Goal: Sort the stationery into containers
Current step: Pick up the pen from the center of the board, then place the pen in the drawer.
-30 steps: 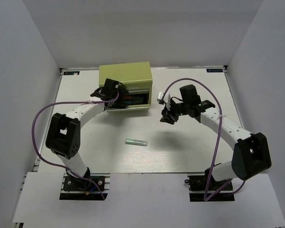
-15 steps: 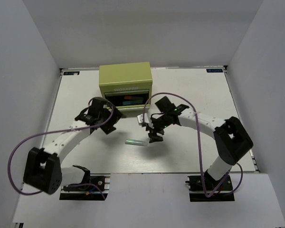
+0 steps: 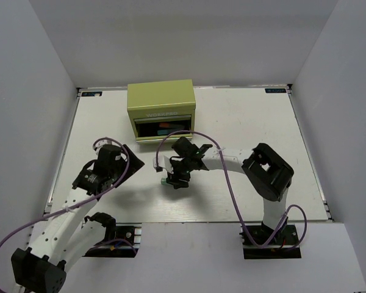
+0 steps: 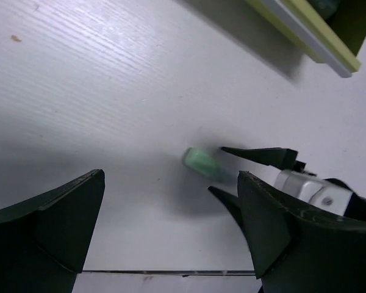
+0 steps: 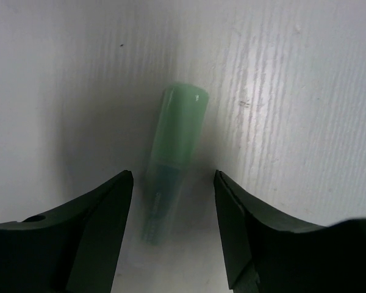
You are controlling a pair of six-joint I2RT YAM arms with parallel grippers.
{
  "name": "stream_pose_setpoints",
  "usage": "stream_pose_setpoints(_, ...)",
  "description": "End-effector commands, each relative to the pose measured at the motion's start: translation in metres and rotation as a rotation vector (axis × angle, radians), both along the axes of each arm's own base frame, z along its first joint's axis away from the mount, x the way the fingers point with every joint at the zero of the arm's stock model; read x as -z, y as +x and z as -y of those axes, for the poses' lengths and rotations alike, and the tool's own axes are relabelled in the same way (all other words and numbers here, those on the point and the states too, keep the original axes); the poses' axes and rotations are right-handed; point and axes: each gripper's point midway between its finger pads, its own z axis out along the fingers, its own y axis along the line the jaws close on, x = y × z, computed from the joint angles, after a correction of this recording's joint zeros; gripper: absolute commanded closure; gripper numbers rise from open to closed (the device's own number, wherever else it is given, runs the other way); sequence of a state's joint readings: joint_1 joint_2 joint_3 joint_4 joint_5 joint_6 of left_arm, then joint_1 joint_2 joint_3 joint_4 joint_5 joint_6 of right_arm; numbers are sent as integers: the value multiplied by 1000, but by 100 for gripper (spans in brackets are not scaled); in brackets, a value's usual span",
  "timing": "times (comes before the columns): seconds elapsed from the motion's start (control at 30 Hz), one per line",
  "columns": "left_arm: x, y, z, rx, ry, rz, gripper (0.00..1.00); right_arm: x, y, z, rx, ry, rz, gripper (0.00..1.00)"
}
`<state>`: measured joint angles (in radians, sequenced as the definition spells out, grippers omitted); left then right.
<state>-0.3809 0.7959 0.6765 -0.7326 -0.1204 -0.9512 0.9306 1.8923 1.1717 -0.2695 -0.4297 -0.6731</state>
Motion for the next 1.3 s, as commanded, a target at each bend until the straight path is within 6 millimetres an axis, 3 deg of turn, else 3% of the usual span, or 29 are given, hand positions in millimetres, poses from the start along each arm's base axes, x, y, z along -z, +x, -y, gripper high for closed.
stream_pose_setpoints(0.0, 11, -18, -18, -25, 66, -30, 0, -3, 17, -16, 68, 16, 43, 39)
stream_pose_setpoints(0.07, 5, -20, -19, -32, 50, -7, 0, 0, 17, -17, 71, 10, 44, 44)
stream_pose_setpoints(0.17, 5, -25, -25, -48, 53, 27, 0, 1, 14, -15, 57, 6, 45, 61)
stream_pose_setpoints(0.2, 11, -28, -28, -65, 55, 15, 0, 1, 15, -14, 58, 4, 43, 67)
stream_pose_setpoints(0.23, 12, -30, -29, -66, 51, 24, 0, -2, 13, -12, 53, 4, 41, 80)
stream_pose_setpoints(0.3, 11, -29, -26, -62, 38, 37, 0, -2, 12, -7, 51, -5, 40, 92)
stream_pose_setpoints(0.33, 11, -29, -25, -73, 28, 35, 0, -12, 14, -5, 52, 6, 57, 97)
stream_pose_setpoints(0.47, 22, -30, -24, -89, 12, -10, 0, -52, 33, -2, 58, 65, 169, 98)
stream_pose_setpoints(0.57, 29, -26, -18, -75, 0, -23, 0, -88, 68, -3, 80, 106, 292, 100)
stream_pose_setpoints(0.6, 28, -24, -17, -74, -4, -14, 0, -114, 87, -11, 70, 144, 370, 100)
stream_pose_setpoints(0.67, 29, -20, -14, -68, -9, -18, 0, -123, 101, -13, 79, 141, 414, 98)
stream_pose_setpoints(0.7, 29, -20, -14, -68, -9, -18, 0, -147, 116, -19, 80, 178, 468, 98)
stream_pose_setpoints(0.8, 29, -16, -12, -68, -11, -14, 0, -162, 134, -29, 68, 194, 536, 98)
stream_pose_setpoints(0.9, 29, -16, -12, -68, -11, -13, 0, -153, 154, -34, 75, 159, 580, 97)
stream_pose_setpoints(0.97, 29, -16, -12, -68, -11, -13, 0, -164, 170, -40, 75, 166, 650, 97)
stream_pose_setpoints(1.0, 27, -15, -12, -68, -16, -4, 0, -152, 183, -40, 93, 137, 668, 97)
stream_pose_setpoints(1.03, 27, -15, -12, -68, -16, -4, 0, -165, 192, -46, 98, 155, 703, 96)
stream_pose_setpoints(1.1, 25, -15, -13, -74, -13, 8, 0, -160, 207, -49, 113, 139, 707, 96)
stream_pose_setpoints(1.27, 24, -18, -14, -88, -28, 7, 0, -160, 225, -51, 137, 135, 725, 86)
